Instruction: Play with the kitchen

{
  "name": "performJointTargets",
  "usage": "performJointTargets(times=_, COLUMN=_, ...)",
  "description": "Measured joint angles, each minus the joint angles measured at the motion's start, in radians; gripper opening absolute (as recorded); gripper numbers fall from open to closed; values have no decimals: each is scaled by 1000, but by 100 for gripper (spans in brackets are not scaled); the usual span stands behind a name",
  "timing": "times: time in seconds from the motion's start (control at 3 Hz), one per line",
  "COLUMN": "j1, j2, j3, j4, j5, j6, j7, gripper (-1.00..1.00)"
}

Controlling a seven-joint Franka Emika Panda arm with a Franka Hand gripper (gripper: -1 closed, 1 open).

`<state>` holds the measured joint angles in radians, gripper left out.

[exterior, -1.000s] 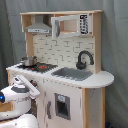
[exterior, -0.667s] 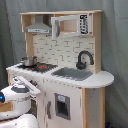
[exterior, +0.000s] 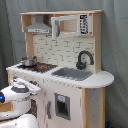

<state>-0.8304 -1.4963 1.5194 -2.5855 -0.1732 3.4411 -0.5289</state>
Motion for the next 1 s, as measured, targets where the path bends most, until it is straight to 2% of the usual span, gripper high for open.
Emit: performJointTargets(times=1.0, j1=0, j2=-1, j3=0, j4=1, j5=0, j6=0, j7=-324, gripper=-100)
